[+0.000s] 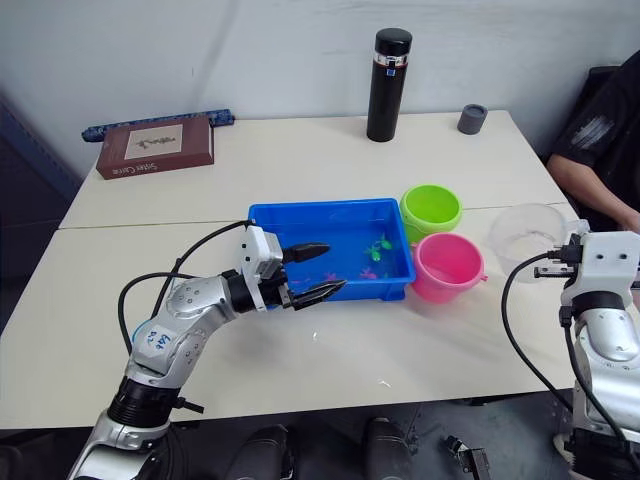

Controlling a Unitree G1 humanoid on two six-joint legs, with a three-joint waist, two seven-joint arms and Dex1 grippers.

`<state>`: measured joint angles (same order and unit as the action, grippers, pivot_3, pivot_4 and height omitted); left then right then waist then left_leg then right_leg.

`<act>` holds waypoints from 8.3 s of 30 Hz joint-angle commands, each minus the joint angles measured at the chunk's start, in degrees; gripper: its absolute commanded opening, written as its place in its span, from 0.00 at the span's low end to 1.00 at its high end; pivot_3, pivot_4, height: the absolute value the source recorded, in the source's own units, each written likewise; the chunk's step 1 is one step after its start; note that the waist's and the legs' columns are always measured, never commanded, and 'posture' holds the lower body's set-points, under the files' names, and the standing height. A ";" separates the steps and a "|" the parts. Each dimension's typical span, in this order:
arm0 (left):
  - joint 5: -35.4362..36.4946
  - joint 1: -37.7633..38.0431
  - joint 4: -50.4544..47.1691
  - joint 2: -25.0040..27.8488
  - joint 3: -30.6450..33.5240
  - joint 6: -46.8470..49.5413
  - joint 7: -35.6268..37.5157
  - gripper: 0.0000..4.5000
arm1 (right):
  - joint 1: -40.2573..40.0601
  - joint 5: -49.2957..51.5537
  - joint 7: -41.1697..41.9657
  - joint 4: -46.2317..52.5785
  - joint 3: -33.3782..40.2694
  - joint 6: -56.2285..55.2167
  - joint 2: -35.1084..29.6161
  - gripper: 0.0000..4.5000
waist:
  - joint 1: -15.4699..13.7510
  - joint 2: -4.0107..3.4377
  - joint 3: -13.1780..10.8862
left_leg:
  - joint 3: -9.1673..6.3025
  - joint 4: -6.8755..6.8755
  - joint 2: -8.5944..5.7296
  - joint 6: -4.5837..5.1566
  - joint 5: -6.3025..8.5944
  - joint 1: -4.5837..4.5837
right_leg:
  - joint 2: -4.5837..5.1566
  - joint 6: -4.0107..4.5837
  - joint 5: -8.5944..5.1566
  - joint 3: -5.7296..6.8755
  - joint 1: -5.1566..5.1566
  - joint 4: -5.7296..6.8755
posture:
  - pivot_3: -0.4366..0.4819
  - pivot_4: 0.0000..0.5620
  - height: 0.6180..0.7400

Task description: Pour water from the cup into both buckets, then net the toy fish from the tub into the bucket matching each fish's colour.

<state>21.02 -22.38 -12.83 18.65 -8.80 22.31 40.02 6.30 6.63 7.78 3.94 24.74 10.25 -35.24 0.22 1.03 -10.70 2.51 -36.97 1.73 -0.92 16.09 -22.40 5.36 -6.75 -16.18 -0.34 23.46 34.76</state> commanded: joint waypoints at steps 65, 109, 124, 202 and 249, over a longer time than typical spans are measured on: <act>0.35 0.23 -2.68 -0.98 0.70 -0.94 -1.74 0.85 | 7.52 -27.65 -2.15 -8.63 -8.03 -31.01 -10.69 0.01 | 0.02 0.00 0.00 | 0.09 -0.16 -0.01 -0.05 -0.03 0.05 | 0.01 -0.11 0.06 -0.06 -0.03 0.12 | 0.48 0.27 1.00; 0.01 0.21 -1.94 -1.07 0.88 -1.93 -2.42 0.85 | 10.59 -9.23 5.89 -7.67 -5.43 -12.30 -4.39 0.01 | 0.02 0.00 0.00 | 0.13 -0.21 0.00 -0.04 -0.05 0.11 | 0.02 -0.12 0.07 -0.08 -0.05 0.26 | 0.48 0.27 1.00; -0.50 0.90 -2.66 -0.77 1.50 -2.19 -3.85 0.85 | 25.59 -2.44 7.55 -20.49 -5.15 -7.09 -4.80 0.01 | 0.04 0.00 0.00 | 0.17 -0.21 0.00 -0.02 -0.06 0.10 | 0.02 -0.14 0.08 -0.11 -0.03 0.28 | 0.48 0.27 1.00; -2.93 5.72 -7.33 -1.34 4.01 -1.29 -11.38 0.85 | 61.94 -45.87 -23.88 -71.71 -43.66 -50.59 -11.16 0.01 | 1.62 -0.01 0.00 | 0.38 -0.18 0.00 -0.32 -0.26 0.10 | 0.08 -0.19 0.11 -0.24 0.05 0.23 | 0.48 0.27 1.00; -2.03 3.80 -6.95 -1.66 2.82 -0.55 -9.12 0.85 | 58.55 -14.09 6.82 -74.13 -19.47 -30.95 -6.63 0.01 | 1.44 -0.01 0.00 | 0.40 -0.19 0.01 -0.27 -0.23 0.09 | 0.08 -0.20 0.12 -0.23 0.02 0.21 | 0.48 0.27 1.00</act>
<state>17.94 -17.65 -17.74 16.92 -5.35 22.03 29.84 65.29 -11.76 11.86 -72.43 1.87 -22.40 -40.71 1.67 1.02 -10.70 2.91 -37.16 1.75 -1.19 15.87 -22.31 5.44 -6.96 -16.06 -0.57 23.49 34.96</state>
